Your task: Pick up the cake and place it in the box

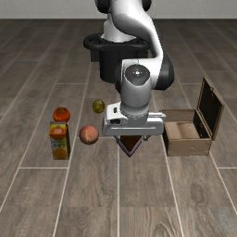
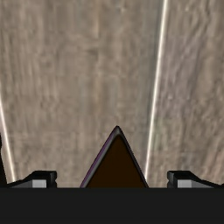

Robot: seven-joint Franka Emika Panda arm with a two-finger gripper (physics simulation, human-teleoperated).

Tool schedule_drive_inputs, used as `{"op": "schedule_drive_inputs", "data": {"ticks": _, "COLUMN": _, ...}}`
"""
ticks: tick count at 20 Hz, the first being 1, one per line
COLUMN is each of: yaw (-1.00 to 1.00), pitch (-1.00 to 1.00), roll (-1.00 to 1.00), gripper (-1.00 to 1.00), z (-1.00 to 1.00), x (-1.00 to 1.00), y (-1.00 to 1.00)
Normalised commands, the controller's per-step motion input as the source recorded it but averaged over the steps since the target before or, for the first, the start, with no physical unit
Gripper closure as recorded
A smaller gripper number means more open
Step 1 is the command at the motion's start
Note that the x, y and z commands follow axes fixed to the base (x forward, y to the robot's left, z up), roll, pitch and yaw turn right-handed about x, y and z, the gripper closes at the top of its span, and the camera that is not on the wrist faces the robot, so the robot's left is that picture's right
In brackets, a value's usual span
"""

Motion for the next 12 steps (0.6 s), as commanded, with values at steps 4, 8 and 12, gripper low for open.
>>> {"op": "schedule_drive_inputs", "data": {"ticks": 4, "yaw": 0.0, "pitch": 0.0, "roll": 0.0, "gripper": -1.0, "z": -0.25, "x": -0.5, "y": -0.25}}
{"op": "schedule_drive_inputs", "data": {"ticks": 8, "yaw": 0.0, "pitch": 0.0, "roll": 0.0, "gripper": 1.0, "z": -0.75, "x": 0.0, "y": 0.0}}
{"op": "schedule_drive_inputs", "data": {"ticks": 12, "yaw": 0.0, "pitch": 0.0, "roll": 0.0, "gripper": 1.0, "z": 0.0, "x": 0.0, "y": 0.0}}
